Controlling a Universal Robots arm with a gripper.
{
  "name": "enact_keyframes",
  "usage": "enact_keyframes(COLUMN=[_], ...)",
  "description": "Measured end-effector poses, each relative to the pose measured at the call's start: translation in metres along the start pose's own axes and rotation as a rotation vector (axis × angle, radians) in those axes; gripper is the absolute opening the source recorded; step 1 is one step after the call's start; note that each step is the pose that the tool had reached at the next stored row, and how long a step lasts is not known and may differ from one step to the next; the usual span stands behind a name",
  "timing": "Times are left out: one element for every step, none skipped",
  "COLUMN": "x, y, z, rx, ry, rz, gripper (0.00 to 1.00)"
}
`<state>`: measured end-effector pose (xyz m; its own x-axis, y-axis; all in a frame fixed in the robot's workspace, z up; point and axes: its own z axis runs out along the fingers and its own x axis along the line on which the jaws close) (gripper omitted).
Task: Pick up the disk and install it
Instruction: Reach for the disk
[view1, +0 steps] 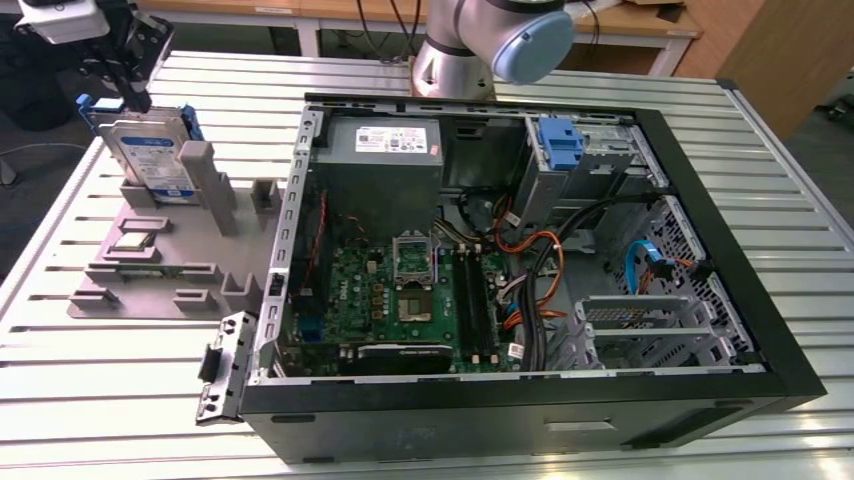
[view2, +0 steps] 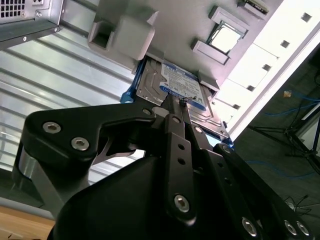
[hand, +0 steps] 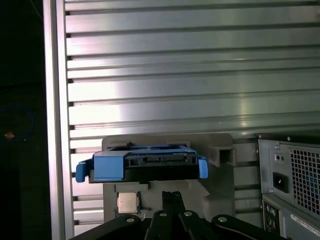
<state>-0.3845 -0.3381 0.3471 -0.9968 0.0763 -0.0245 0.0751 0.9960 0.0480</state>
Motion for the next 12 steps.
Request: enact_keyframes(x=[0.0009, 0.0018, 0.0028, 0.0039, 0.005, 0.0063, 0.0076, 0.009, 0.0103, 0.0117, 0.0131, 0.0145], y=[0.0017, 0.0032, 0.0049, 0.0064, 0.0077, 0.0089, 0.01, 0.011, 0.0118, 0.0126, 0.0134, 0.0142], z=[0.0005, 0.0008, 0.0013, 0.0017, 0.0022, 0.0026, 0.0029, 0.0032, 0.0037, 0.0041, 0.0044, 0.0049], rx=[-0.0001, -0.0002, -0.0002, -0.0003, -0.0003, -0.0003, -0.0002, -0.0002, -0.0003, -0.0003, -0.0003, -0.0004], ry=[0.0, -0.0001, 0.0, -0.0001, -0.0001, 0.0, 0.0001, 0.0002, 0.0, 0.0, 0.0, -0.0001], rz=[0.0, 0.0, 0.0, 0.0, 0.0, 0.0, 0.0, 0.0, 0.0, 0.0, 0.0, 0.0], gripper=[0.11, 0.11, 0.11, 0.11, 0.11, 0.11, 0.11, 0.11, 0.11, 0.11, 0.11, 0.11])
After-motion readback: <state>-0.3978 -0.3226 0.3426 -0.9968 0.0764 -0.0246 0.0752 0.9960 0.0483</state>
